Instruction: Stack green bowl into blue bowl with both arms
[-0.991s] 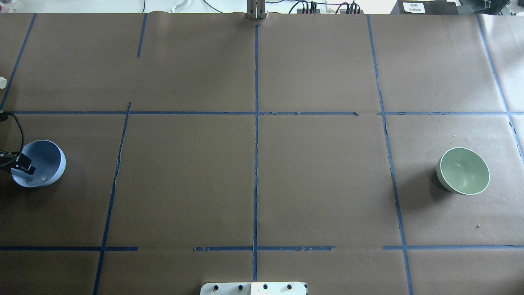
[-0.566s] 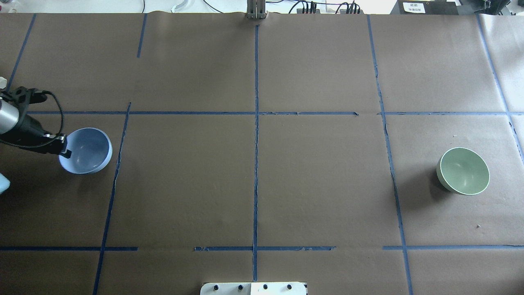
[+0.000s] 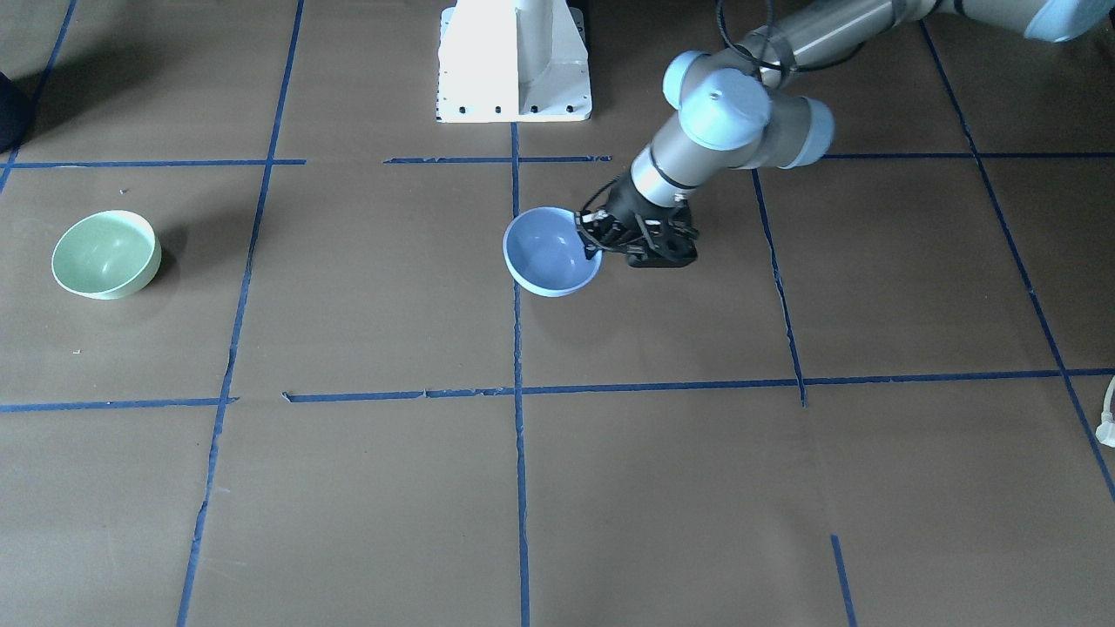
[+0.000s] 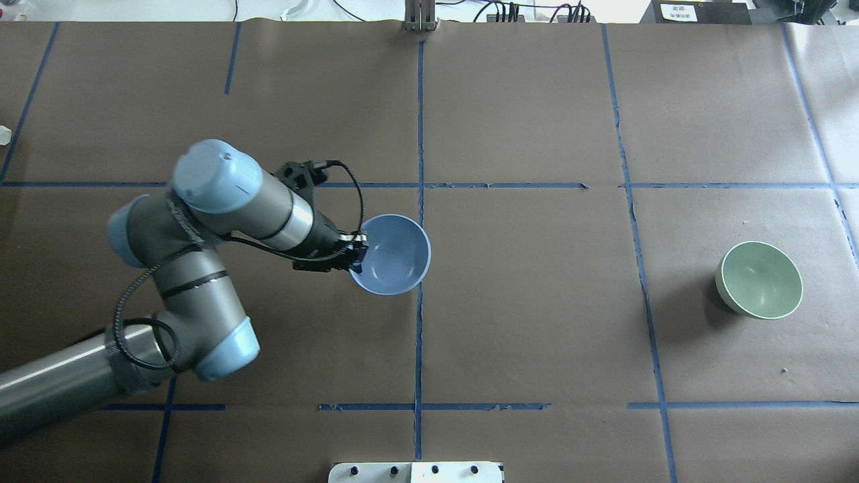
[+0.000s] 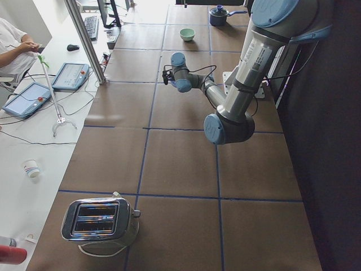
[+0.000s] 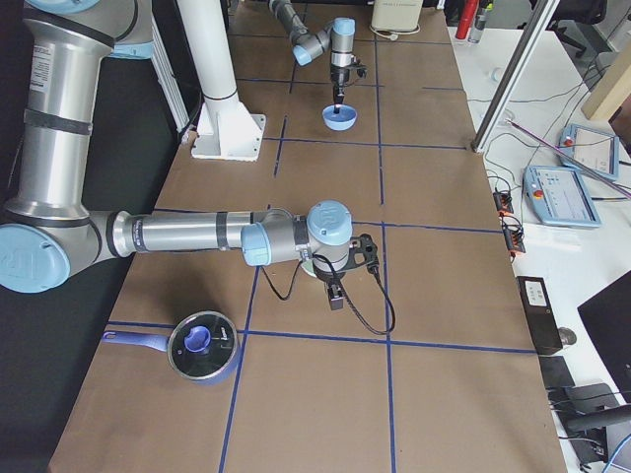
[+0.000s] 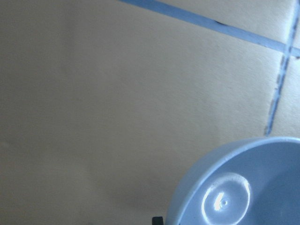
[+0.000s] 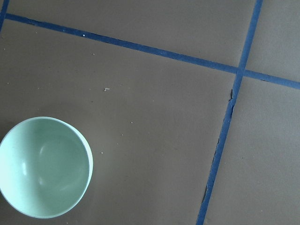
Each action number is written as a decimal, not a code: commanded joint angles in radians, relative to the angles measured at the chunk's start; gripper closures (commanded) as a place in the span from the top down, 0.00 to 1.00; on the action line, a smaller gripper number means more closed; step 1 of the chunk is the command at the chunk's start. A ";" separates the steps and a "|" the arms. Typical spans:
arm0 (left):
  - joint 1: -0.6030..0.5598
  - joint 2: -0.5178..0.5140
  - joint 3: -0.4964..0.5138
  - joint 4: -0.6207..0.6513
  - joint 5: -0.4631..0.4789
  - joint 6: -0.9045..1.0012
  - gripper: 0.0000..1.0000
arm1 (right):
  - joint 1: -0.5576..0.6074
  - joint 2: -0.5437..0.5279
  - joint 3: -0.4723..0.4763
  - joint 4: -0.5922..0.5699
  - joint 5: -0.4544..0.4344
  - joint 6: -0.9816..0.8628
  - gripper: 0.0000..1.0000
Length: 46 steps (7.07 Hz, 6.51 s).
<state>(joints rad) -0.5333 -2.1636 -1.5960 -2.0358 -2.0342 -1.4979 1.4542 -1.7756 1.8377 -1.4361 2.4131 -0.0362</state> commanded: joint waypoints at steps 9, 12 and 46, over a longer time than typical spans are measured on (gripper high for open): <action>0.062 -0.052 0.022 0.146 0.104 -0.016 0.47 | -0.020 -0.001 -0.002 0.008 0.012 -0.001 1.00; 0.039 -0.038 -0.039 0.144 0.101 -0.018 0.83 | -0.107 -0.002 -0.002 0.089 0.006 0.176 1.00; -0.369 0.326 -0.266 0.303 -0.106 0.701 0.99 | -0.251 0.251 -0.050 0.173 -0.095 0.712 1.00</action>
<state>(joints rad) -0.8270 -1.8860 -1.8756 -1.8239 -2.1384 -1.0227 1.1070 -1.4984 1.8285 -1.1457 2.3125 0.9553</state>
